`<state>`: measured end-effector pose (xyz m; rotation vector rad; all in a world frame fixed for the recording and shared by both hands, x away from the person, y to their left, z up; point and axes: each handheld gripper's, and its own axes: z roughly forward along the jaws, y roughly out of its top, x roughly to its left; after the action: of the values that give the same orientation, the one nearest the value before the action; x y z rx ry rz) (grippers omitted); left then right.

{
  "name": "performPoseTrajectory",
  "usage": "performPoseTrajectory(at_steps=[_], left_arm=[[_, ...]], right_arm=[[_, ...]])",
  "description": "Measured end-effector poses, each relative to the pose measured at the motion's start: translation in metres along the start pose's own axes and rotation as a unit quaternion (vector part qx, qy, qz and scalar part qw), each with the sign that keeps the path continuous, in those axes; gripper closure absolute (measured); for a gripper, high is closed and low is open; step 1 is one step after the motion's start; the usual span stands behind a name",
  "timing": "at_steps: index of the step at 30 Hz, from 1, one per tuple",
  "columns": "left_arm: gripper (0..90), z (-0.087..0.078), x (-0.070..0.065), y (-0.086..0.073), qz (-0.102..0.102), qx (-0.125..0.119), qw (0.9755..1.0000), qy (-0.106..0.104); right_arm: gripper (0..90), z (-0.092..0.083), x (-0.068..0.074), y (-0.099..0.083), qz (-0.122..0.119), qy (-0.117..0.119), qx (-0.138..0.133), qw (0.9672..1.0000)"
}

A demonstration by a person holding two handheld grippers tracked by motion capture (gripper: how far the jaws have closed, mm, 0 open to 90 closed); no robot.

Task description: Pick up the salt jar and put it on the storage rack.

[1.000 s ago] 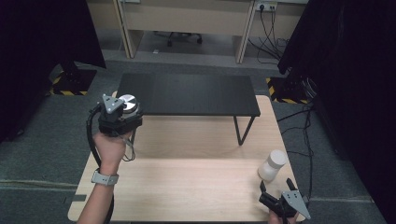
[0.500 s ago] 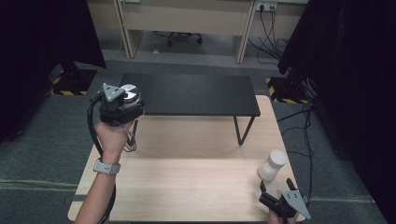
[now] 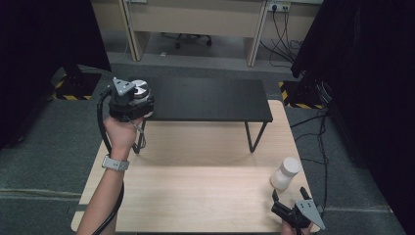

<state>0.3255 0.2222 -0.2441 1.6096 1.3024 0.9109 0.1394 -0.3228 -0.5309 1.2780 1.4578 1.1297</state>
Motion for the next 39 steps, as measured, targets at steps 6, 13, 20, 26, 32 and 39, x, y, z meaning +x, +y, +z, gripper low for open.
performPoseTrajectory(at_steps=[6, 13, 20, 26, 32, 39], left_arm=[[31.1, 0.011, 0.005, 0.003, -0.001, 0.001, 1.0, 0.004], [31.1, 0.023, 0.008, 0.007, 0.002, 0.002, 1.0, 0.003], [31.1, 0.039, 0.009, 0.012, 0.006, 0.007, 1.0, 0.0], [31.1, 0.05, 0.009, 0.015, 0.007, 0.011, 0.9999, -0.002], [31.1, 0.056, 0.009, 0.017, 0.01, 0.015, 0.9998, -0.004], [31.0, 0.058, 0.012, 0.015, -0.001, 0.012, 0.9999, -0.006]], right_arm=[[0.4, 0.0, 0.001, 0.001, -0.002, -0.002, 0.003, 1.0], [0.4, 0.001, 0.002, 0.002, -0.004, -0.005, 0.006, 1.0], [0.4, 0.0, 0.0, 0.001, 0.002, -0.001, 0.002, 1.0], [0.4, 0.001, 0.002, 0.001, 0.001, -0.006, 0.003, 1.0], [0.4, 0.001, 0.003, 0.0, 0.001, -0.01, 0.001, 0.9999], [0.4, 0.001, 0.003, 0.0, 0.001, -0.01, 0.0, 0.9999]])
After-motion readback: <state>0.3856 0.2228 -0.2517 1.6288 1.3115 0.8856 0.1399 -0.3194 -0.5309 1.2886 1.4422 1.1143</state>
